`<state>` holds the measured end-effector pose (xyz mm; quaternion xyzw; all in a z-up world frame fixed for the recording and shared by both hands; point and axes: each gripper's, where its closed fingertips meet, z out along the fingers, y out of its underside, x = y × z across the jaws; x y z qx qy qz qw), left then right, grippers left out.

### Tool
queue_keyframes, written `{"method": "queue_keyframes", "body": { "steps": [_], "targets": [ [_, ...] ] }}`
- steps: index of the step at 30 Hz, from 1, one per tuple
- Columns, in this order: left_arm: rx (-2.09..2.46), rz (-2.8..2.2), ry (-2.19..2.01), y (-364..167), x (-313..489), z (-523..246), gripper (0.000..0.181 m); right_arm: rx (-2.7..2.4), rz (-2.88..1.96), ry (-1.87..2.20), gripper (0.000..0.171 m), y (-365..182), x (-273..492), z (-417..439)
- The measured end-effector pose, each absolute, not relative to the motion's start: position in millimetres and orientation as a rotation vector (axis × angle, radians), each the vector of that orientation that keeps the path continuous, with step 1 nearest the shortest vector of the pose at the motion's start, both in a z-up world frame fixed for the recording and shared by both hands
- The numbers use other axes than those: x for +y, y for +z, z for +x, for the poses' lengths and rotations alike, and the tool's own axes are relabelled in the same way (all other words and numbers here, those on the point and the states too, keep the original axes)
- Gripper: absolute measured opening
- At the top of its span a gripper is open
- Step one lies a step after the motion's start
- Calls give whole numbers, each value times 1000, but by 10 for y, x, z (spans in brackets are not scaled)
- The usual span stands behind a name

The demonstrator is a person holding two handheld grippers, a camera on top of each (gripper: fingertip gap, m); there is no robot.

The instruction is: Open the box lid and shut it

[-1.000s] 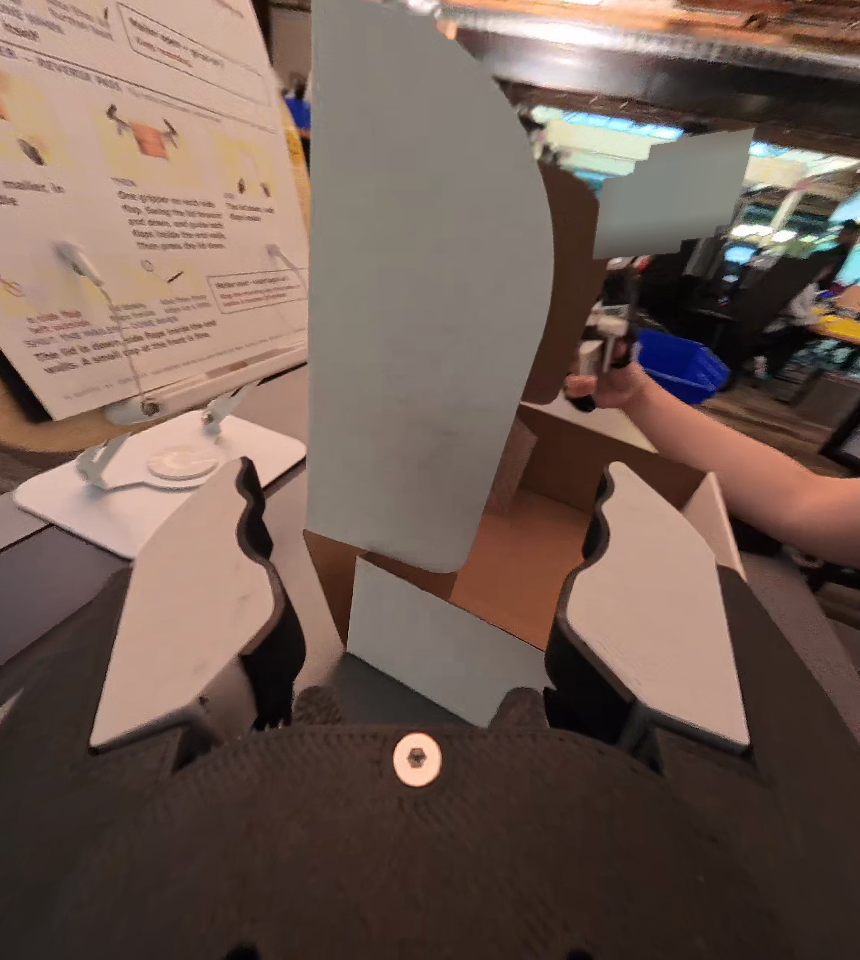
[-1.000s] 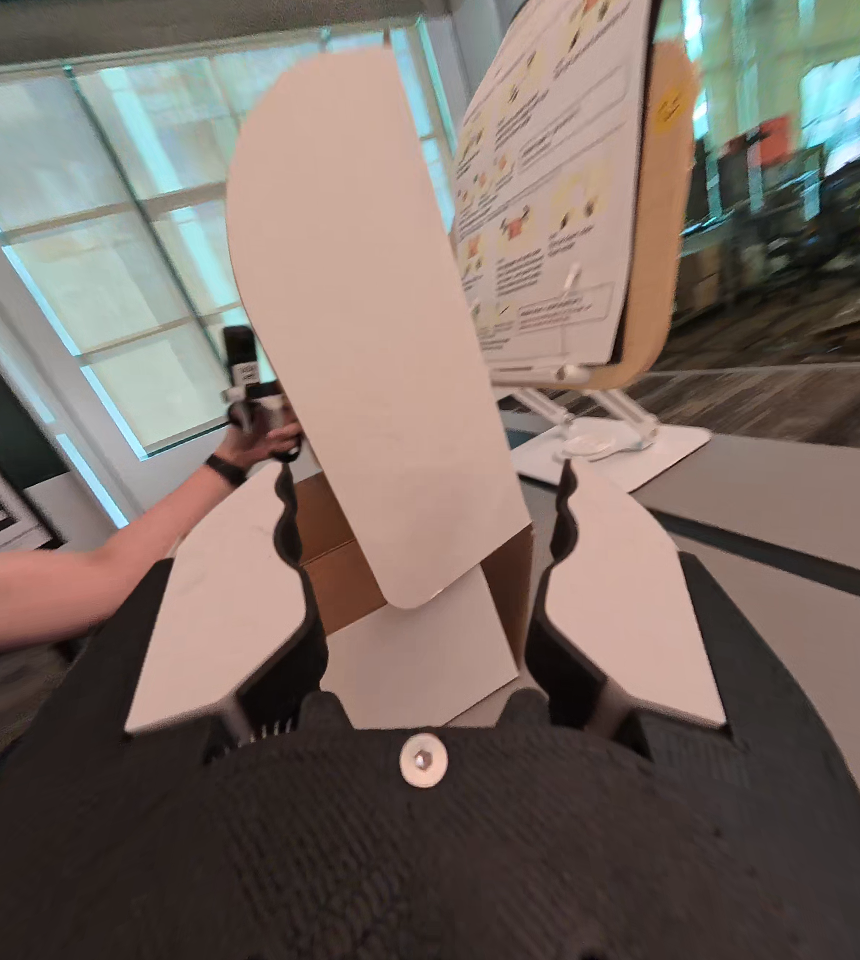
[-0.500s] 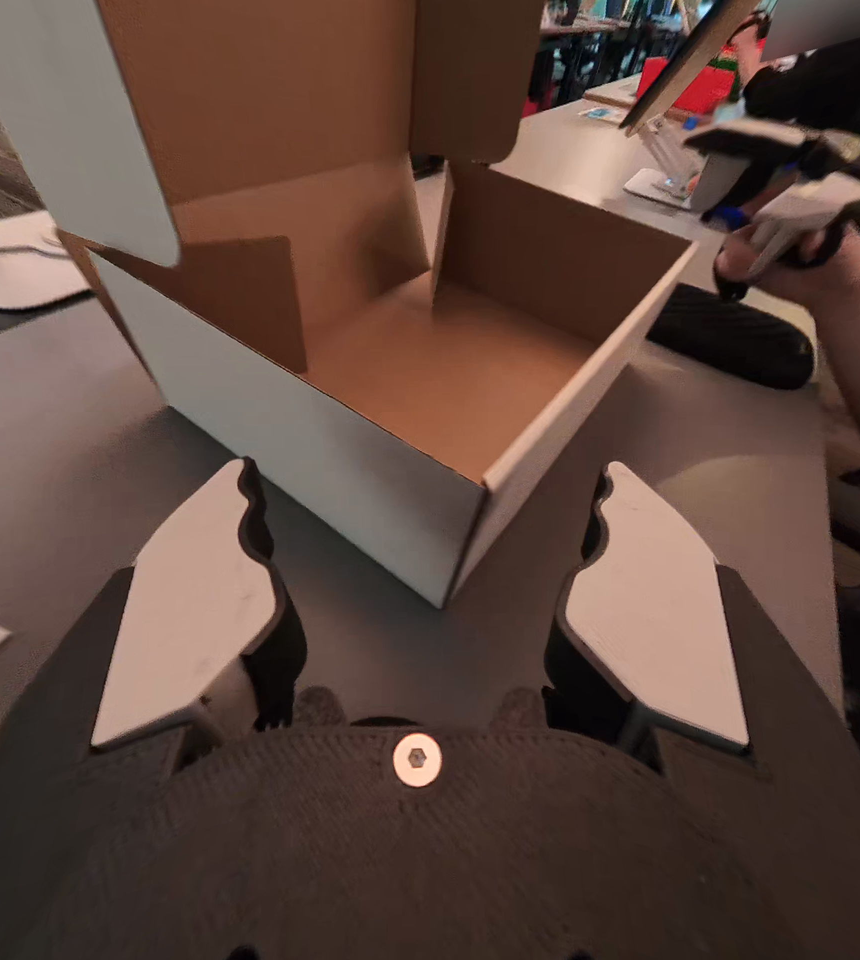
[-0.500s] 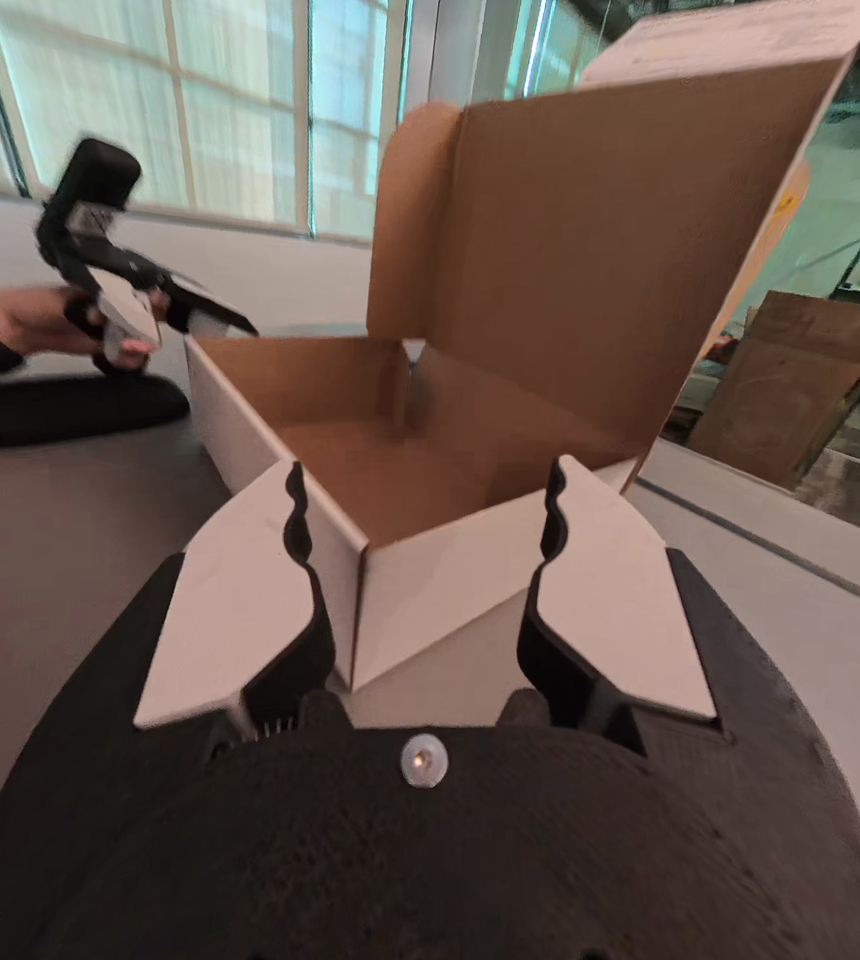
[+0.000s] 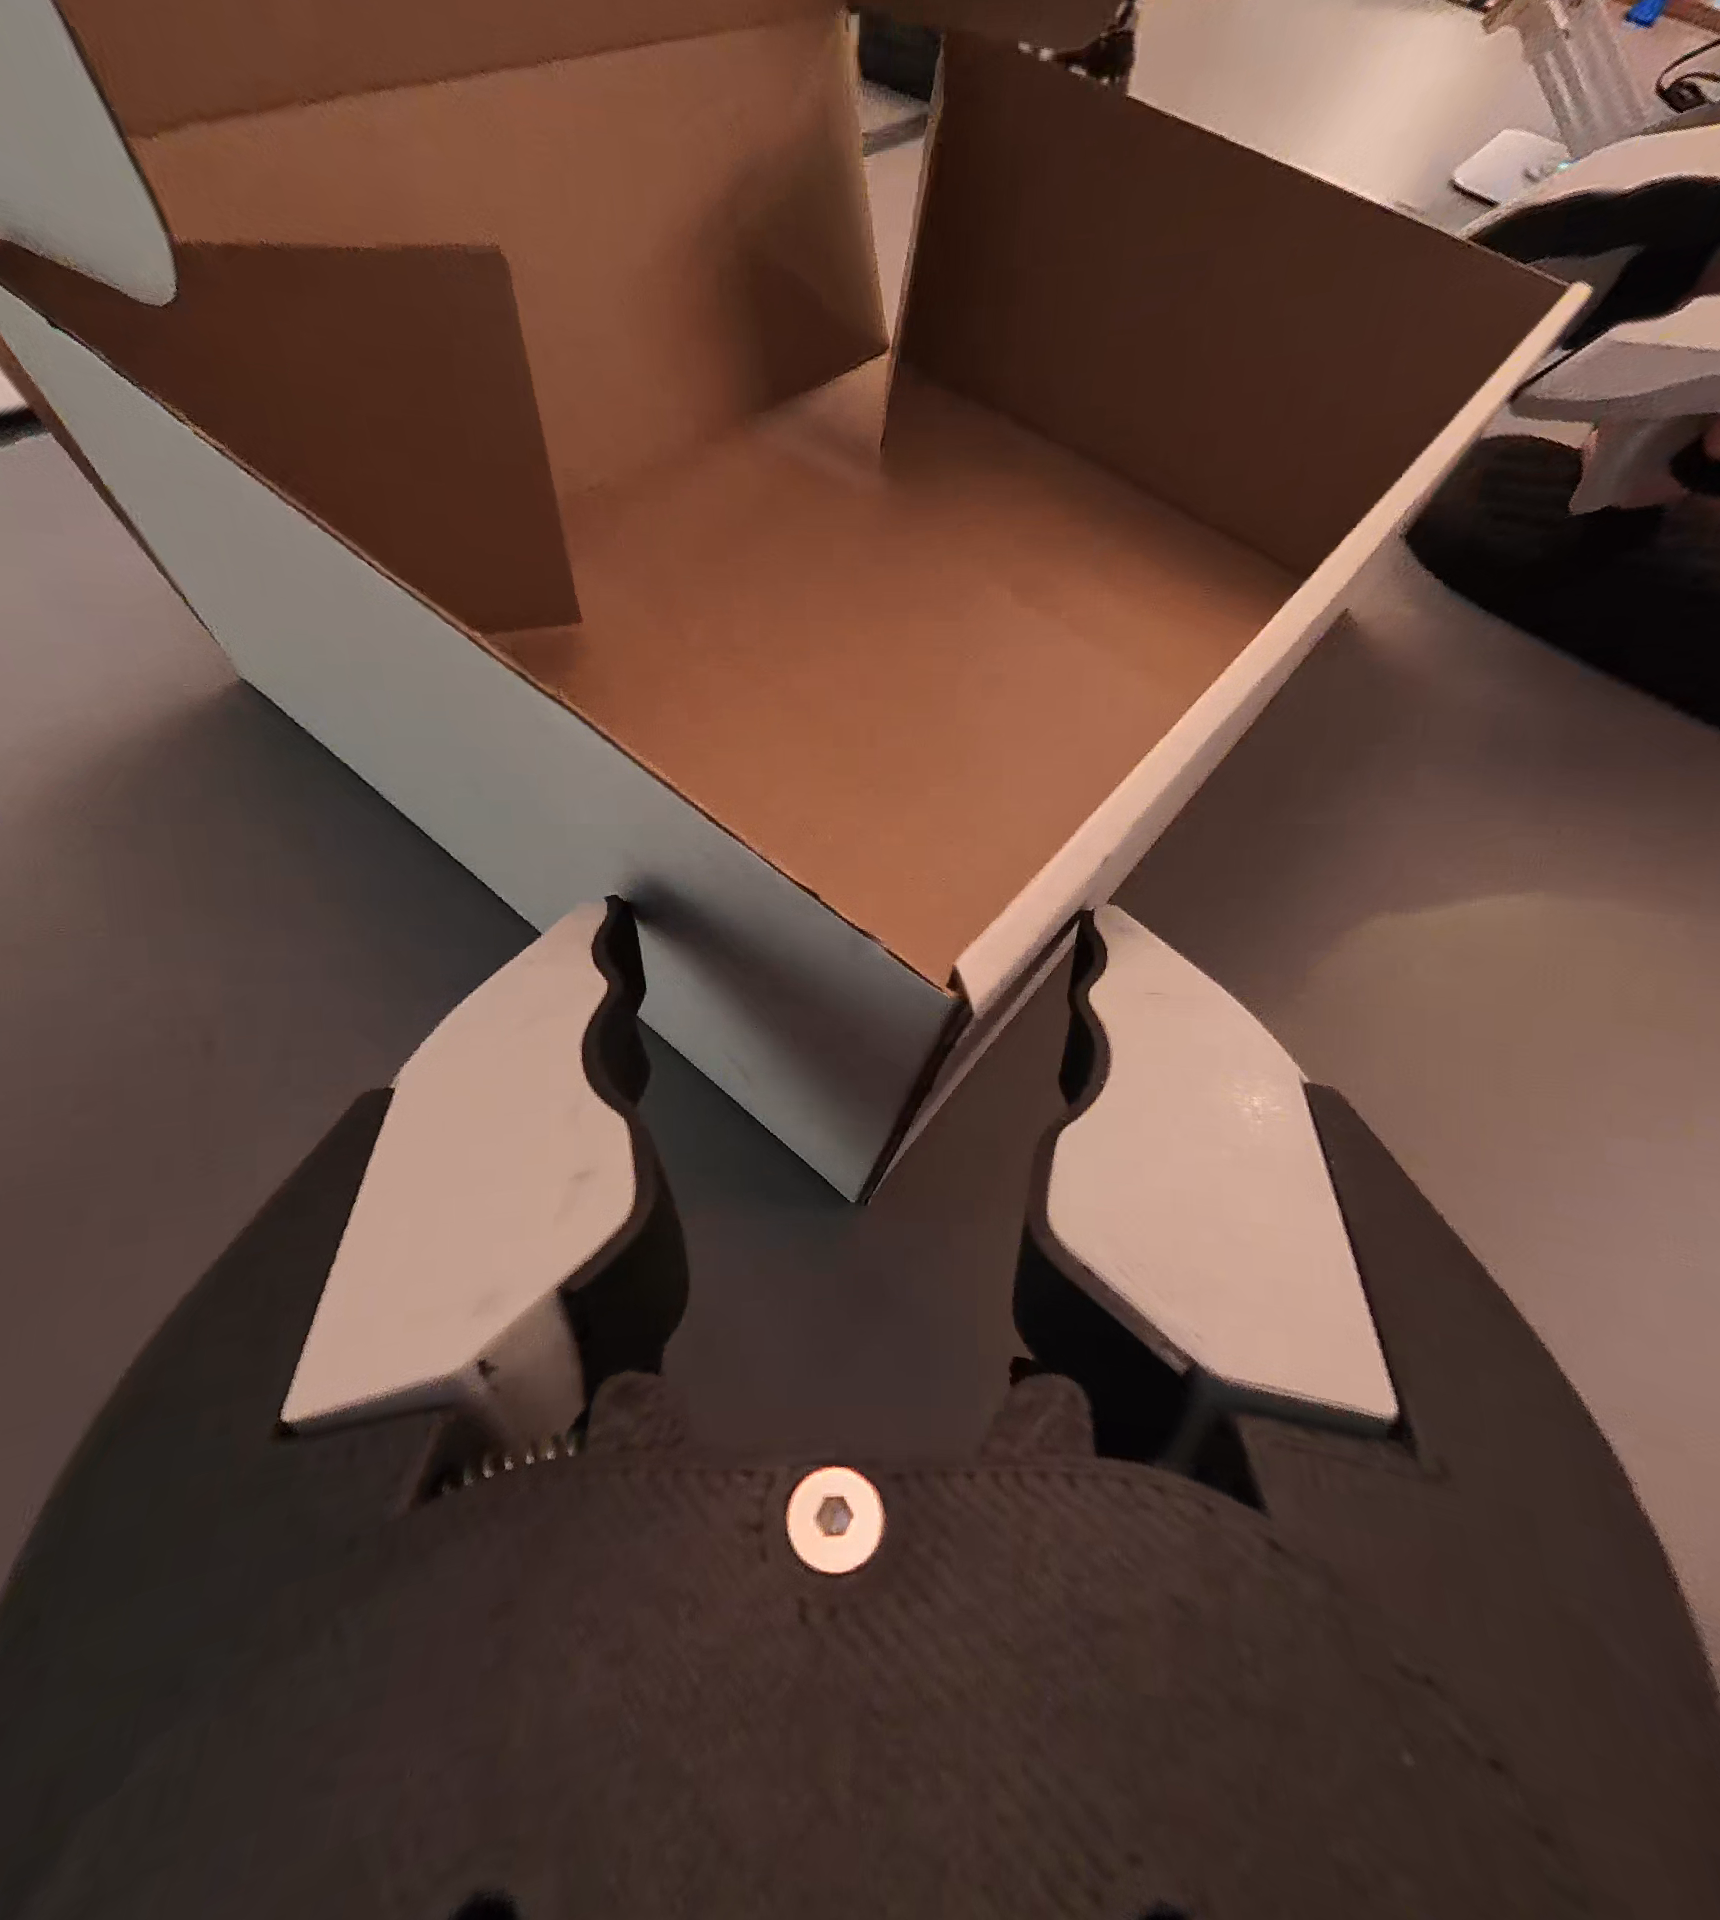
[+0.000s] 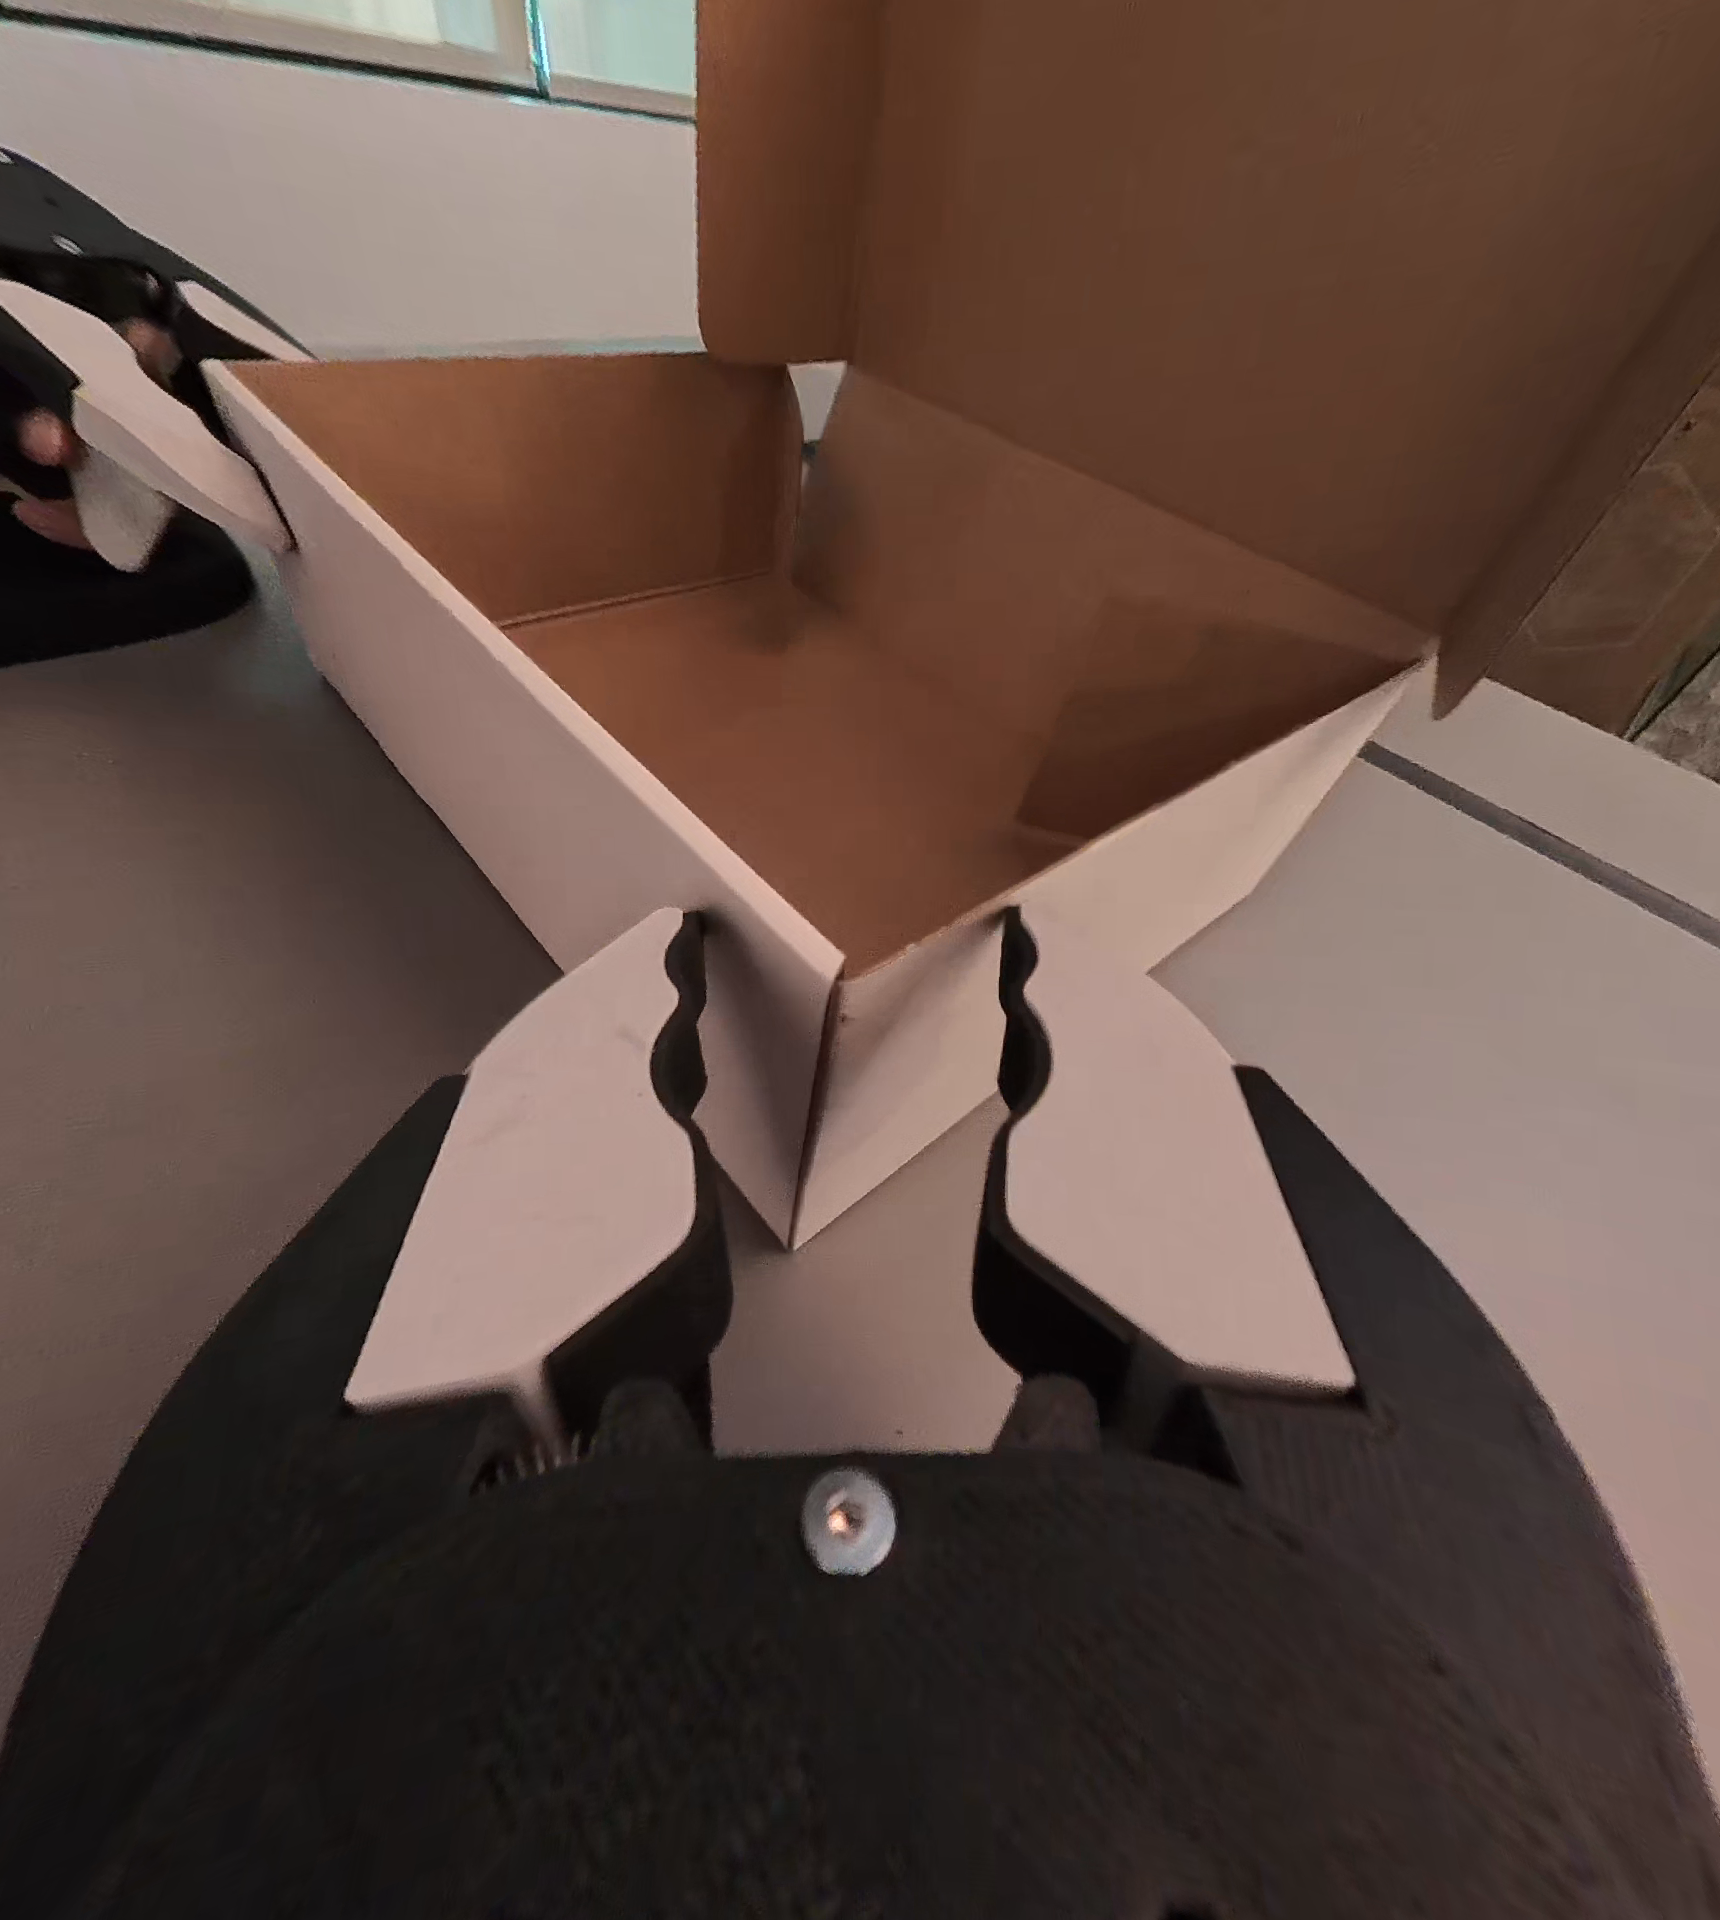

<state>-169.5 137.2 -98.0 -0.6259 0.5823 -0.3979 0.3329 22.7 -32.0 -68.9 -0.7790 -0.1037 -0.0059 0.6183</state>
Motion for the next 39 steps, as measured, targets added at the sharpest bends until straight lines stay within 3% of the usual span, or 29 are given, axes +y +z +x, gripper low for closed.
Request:
{"method": "queue_keyframes", "body": {
  "steps": [10, 17, 22, 25, 30, 39],
  "targets": [
    [1442, -1588, -1101, -661, 1396, -1844, 91, -303, -1766, -85, 72, -436, -347, 326],
    [1359, -1399, -1093, 530, 1482, -1916, 93, -374, -1523, -183, 74, 882, -421, 316],
    [1304, -1238, -990, 1378, 1564, -1717, 91, -325, -1317, -400, 57, 1938, -343, 358],
    [1261, -1175, -935, 1703, 1672, -1563, 85, -285, -1260, -458, 45, 2263, -229, 368],
    [1198, -1201, -808, 1623, 2013, -1343, 77, -197, -1301, -617, 31, 2146, 6, 660],
    [1167, -1189, -953, 1455, 2070, -891, 37, -198, -1360, -760, 20, 1691, 435, 1110]
  ]
}}
